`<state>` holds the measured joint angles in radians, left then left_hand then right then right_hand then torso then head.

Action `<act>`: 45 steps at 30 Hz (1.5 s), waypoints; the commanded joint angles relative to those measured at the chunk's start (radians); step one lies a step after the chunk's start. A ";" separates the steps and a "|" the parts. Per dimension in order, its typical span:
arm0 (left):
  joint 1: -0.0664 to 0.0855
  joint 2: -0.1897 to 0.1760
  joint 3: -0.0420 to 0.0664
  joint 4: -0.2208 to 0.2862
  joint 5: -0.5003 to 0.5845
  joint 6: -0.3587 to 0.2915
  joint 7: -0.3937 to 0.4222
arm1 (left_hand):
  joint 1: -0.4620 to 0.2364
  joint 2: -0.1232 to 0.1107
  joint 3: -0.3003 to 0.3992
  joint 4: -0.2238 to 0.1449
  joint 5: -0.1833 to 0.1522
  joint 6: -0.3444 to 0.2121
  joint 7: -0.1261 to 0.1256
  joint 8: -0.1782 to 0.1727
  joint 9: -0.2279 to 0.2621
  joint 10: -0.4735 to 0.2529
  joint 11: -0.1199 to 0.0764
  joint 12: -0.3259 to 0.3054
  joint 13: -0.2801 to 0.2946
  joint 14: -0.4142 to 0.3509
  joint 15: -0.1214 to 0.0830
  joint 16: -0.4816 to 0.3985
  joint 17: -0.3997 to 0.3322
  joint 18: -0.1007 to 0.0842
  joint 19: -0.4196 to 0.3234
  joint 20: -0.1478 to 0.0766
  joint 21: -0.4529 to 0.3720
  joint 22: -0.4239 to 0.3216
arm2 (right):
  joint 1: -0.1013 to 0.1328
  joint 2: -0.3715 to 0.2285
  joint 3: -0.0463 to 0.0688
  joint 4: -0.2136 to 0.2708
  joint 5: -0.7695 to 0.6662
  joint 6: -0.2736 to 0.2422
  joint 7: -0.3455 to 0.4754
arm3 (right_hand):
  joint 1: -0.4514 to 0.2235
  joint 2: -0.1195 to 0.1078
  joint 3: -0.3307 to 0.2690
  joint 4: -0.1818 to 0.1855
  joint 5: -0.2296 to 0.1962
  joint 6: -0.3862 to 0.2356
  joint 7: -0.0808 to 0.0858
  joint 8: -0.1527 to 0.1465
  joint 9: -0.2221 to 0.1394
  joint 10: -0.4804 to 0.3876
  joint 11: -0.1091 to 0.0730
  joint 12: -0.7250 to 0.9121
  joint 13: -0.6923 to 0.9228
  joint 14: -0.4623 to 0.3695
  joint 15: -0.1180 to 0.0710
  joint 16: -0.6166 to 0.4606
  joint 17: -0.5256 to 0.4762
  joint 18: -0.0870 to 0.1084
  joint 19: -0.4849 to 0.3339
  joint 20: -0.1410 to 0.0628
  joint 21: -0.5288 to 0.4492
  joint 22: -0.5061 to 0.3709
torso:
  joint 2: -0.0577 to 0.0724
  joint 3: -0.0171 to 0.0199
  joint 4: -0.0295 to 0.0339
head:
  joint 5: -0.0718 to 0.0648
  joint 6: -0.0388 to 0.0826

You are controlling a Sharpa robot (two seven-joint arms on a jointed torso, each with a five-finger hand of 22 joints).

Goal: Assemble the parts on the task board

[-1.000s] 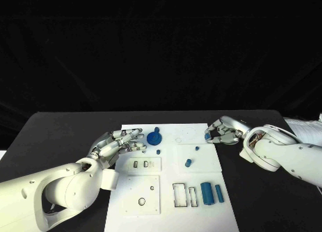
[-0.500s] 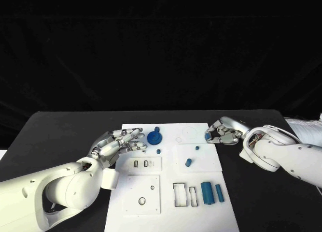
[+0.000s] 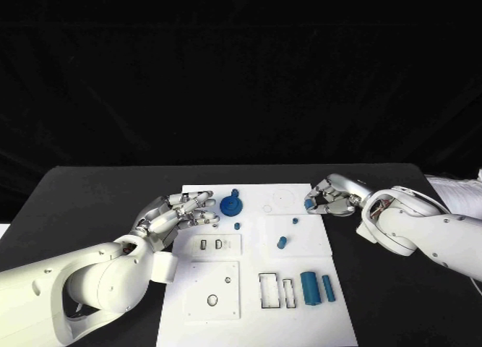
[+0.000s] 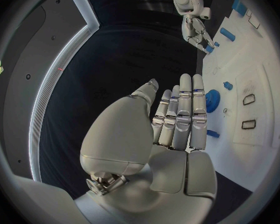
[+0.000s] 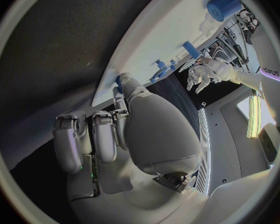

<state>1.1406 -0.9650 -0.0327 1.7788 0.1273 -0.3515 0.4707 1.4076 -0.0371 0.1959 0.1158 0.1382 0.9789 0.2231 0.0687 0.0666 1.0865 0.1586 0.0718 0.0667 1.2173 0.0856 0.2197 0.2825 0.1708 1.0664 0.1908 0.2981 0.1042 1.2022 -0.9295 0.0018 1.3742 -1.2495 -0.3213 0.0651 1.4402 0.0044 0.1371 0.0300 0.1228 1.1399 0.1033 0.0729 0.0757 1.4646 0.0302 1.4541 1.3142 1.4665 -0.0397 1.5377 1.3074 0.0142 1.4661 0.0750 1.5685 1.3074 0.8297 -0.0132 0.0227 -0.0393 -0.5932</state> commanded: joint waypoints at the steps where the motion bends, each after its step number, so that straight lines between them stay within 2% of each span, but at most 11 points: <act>1: 0.000 0.001 0.000 0.003 0.000 0.021 0.009 | 0.000 0.004 -0.002 -0.005 -0.005 -0.007 0.001 -0.003 -0.001 -0.007 -0.001 -0.005 -0.001 -0.007 0.002 -0.004 0.001 0.010 -0.008 0.001 -0.006 -0.001 | -0.002 0.003 -0.001 0.002 -0.017 -0.006 -0.013 | -0.028 -0.006 0.001 0.007 0.003 0.012 0.000 0.007 0.002 0.068 -0.010 0.005 0.198 0.091 -0.007 0.004 0.195 -0.014 0.105 -0.011 0.002 0.263 | 0.000 0.0001 0.0004 | -0.001 -0.001; 13: 0.000 0.000 0.000 0.003 0.000 0.020 0.009 | 0.001 0.004 0.001 -0.009 -0.005 -0.009 0.002 -0.003 -0.001 -0.009 -0.001 -0.005 -0.001 -0.007 0.002 -0.005 0.003 0.011 -0.008 0.001 -0.006 -0.002 | -0.002 0.006 0.000 0.020 -0.018 -0.066 -0.013 | -0.079 -0.013 0.001 0.028 0.057 0.042 -0.016 0.010 0.008 0.072 -0.022 0.012 0.203 0.093 -0.018 0.008 0.204 -0.014 0.105 -0.021 0.002 0.263 | 0.000 0.0009 0.0002 | 0.000 -0.004; 22: 0.000 -0.001 0.000 0.004 0.000 0.020 0.008 | 0.001 0.004 0.001 -0.009 -0.005 -0.009 0.002 -0.003 -0.001 -0.009 -0.001 -0.005 -0.001 -0.007 0.002 -0.005 0.003 0.011 -0.008 0.001 -0.006 -0.002 | -0.001 0.005 0.002 0.061 -0.018 -0.110 -0.021 | -0.087 -0.013 0.005 0.032 0.076 0.048 -0.019 0.010 0.011 0.073 -0.026 0.012 0.204 0.093 -0.021 0.008 0.205 -0.014 0.105 -0.024 0.002 0.263 | -0.001 0.0004 -0.0004 | 0.000 -0.005; 30: 0.000 -0.004 0.000 0.002 0.000 0.018 0.012 | 0.001 0.004 0.001 -0.009 -0.005 -0.009 0.002 -0.003 -0.001 -0.009 -0.001 -0.005 -0.001 -0.007 0.002 -0.005 0.003 0.011 -0.008 0.001 -0.006 -0.002 | 0.001 0.006 0.005 0.137 -0.061 -0.116 -0.062 | -0.087 -0.013 0.005 0.032 0.077 0.049 -0.020 0.010 0.011 0.072 -0.026 0.011 0.203 0.093 -0.021 0.009 0.206 -0.014 0.105 -0.024 0.002 0.263 | -0.002 -0.0007 -0.0011 | 0.004 -0.004; 34: 0.000 -0.007 0.000 0.000 0.000 0.019 0.017 | 0.004 0.005 0.003 -0.012 -0.004 -0.009 0.002 -0.002 -0.001 -0.009 -0.001 -0.005 -0.001 -0.007 0.002 -0.006 0.003 0.011 -0.008 0.001 -0.006 -0.002 | 0.001 0.023 0.005 0.175 -0.121 -0.105 -0.089 | -0.087 -0.012 0.006 0.032 0.077 0.049 -0.020 0.010 0.011 0.072 -0.027 0.010 0.202 0.093 -0.021 0.008 0.205 -0.014 0.105 -0.025 0.002 0.263 | -0.004 -0.0027 -0.0012 | 0.008 -0.007; 36: 0.000 -0.007 0.000 -0.004 0.000 0.018 0.019 | 0.004 0.005 0.003 -0.012 -0.004 -0.009 0.002 -0.002 -0.001 -0.009 -0.001 -0.005 -0.001 -0.007 0.002 -0.006 0.003 0.011 -0.008 0.001 -0.006 -0.002 | 0.001 0.036 0.005 0.189 -0.146 -0.099 -0.101 | -0.087 -0.012 0.006 0.032 0.077 0.049 -0.020 0.010 0.011 0.072 -0.027 0.009 0.202 0.093 -0.021 0.008 0.205 -0.014 0.105 -0.025 0.002 0.263 | -0.004 -0.0020 0.0005 | 0.010 -0.009; 41: 0.000 -0.009 0.000 -0.015 0.000 0.018 0.023 | 0.005 0.005 0.005 -0.013 -0.004 -0.010 0.002 -0.002 -0.001 -0.009 -0.001 -0.005 -0.001 -0.007 0.002 -0.006 0.004 0.011 -0.008 0.000 -0.006 -0.002 | -0.001 0.081 0.003 0.220 -0.220 -0.087 -0.130 | -0.087 -0.011 0.007 0.032 0.077 0.049 -0.020 0.010 0.011 0.072 -0.027 0.009 0.202 0.093 -0.022 0.008 0.205 -0.014 0.105 -0.025 0.002 0.263 | -0.007 -0.0073 0.0036 | 0.016 -0.016; 43: 0.000 -0.010 0.000 -0.020 0.000 0.018 0.025 | 0.005 0.005 0.005 -0.013 -0.004 -0.010 0.002 -0.002 -0.001 -0.009 -0.001 -0.005 -0.001 -0.007 0.002 -0.006 0.004 0.011 -0.008 0.000 -0.006 -0.002 | -0.003 0.099 0.000 0.226 -0.248 -0.086 -0.142 | -0.087 -0.011 0.007 0.032 0.077 0.049 -0.020 0.010 0.011 0.072 -0.027 0.009 0.202 0.093 -0.022 0.008 0.205 -0.014 0.105 -0.025 0.002 0.263 | -0.010 -0.0100 0.0050 | 0.020 -0.023; 44: 0.000 -0.010 0.001 -0.022 0.000 0.018 0.026 | 0.005 0.005 0.005 -0.013 -0.004 -0.010 0.002 -0.002 -0.001 -0.009 -0.001 -0.005 -0.001 -0.007 0.002 -0.006 0.004 0.011 -0.008 0.000 -0.006 -0.002 | -0.004 0.109 -0.002 0.229 -0.261 -0.085 -0.149 | -0.086 -0.010 0.009 0.031 0.077 0.049 -0.021 0.009 0.012 0.072 -0.027 0.010 0.202 0.093 -0.022 0.009 0.207 -0.014 0.105 -0.025 0.002 0.263 | -0.010 -0.0095 0.0045 | 0.022 -0.025; 45: 0.000 -0.010 0.001 -0.023 0.000 0.018 0.027 | 0.005 0.005 0.005 -0.013 -0.004 -0.010 0.002 -0.002 -0.001 -0.009 -0.001 -0.005 -0.001 -0.007 0.002 -0.006 0.004 0.011 -0.008 0.000 -0.006 -0.002 | -0.005 0.118 -0.004 0.230 -0.275 -0.084 -0.155 | -0.086 -0.010 0.009 0.031 0.077 0.049 -0.021 0.009 0.012 0.072 -0.027 0.010 0.202 0.093 -0.022 0.009 0.208 -0.014 0.105 -0.025 0.002 0.263 | -0.010 -0.0107 0.0052 | 0.022 -0.027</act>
<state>1.1406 -0.9757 -0.0327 1.7570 0.1274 -0.3515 0.4774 1.4076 -0.0371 0.2012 0.1105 0.1382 0.9753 0.2265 0.0686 0.0666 1.0829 0.1550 0.0718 0.0667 1.2173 0.0856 0.2197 0.2850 0.1708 1.0664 0.1908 0.2981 0.1032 1.1996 -0.8204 -0.0002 1.5997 -1.4275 -0.4219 -0.0425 1.3513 -0.0171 0.1423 0.0581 0.1933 1.1644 0.1032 0.0793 0.0870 1.4653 0.0126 1.4598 1.3075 1.4684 -0.0556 1.5415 1.3079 0.0143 1.4661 0.0537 1.5685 1.3077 0.8217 -0.0204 0.0257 -0.0205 -0.6139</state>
